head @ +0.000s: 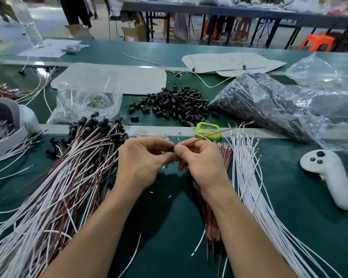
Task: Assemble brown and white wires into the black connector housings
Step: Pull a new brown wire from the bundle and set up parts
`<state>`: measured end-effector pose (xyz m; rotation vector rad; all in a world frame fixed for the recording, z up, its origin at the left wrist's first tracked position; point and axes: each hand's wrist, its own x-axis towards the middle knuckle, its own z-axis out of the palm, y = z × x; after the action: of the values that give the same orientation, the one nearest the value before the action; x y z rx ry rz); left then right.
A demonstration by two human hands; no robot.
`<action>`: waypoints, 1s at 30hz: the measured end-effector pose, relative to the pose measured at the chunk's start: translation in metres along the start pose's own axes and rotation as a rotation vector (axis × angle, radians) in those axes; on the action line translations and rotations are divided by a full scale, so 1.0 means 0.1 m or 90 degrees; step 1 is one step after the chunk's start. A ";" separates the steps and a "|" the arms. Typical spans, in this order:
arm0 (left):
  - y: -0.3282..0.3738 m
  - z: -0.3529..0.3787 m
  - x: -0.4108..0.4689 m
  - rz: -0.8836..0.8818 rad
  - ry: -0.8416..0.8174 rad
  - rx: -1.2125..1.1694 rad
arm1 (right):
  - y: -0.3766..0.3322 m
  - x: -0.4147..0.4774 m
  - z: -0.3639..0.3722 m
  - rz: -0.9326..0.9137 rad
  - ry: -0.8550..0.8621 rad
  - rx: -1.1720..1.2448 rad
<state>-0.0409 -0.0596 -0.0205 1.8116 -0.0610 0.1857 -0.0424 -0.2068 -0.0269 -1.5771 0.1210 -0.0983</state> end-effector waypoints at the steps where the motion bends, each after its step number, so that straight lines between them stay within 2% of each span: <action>1: 0.00 0.00 0.00 -0.012 0.002 -0.016 | 0.00 0.00 0.00 0.002 0.005 -0.003; 8: -0.01 -0.02 0.00 -0.008 0.014 0.001 | 0.01 -0.01 0.00 0.012 0.074 -0.047; 14: -0.03 -0.22 0.10 0.008 0.165 0.079 | -0.08 0.04 -0.21 0.022 0.227 0.167; 19: -0.01 -0.33 0.10 0.010 0.279 0.212 | -0.12 0.05 -0.33 0.013 0.271 0.265; 24: 0.03 -0.17 -0.01 0.142 0.215 0.391 | -0.14 -0.02 -0.20 -0.072 0.165 0.149; 27: 0.08 -0.06 -0.08 0.225 0.139 0.357 | -0.12 -0.06 -0.11 -0.126 0.112 0.045; 30: 0.05 0.00 -0.11 0.211 0.075 0.262 | -0.10 -0.08 -0.04 -0.137 0.091 0.011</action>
<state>-0.0528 -0.0616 -0.0172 2.1879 -0.2550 0.5739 -0.0510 -0.2100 -0.0171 -1.5622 0.0617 -0.3796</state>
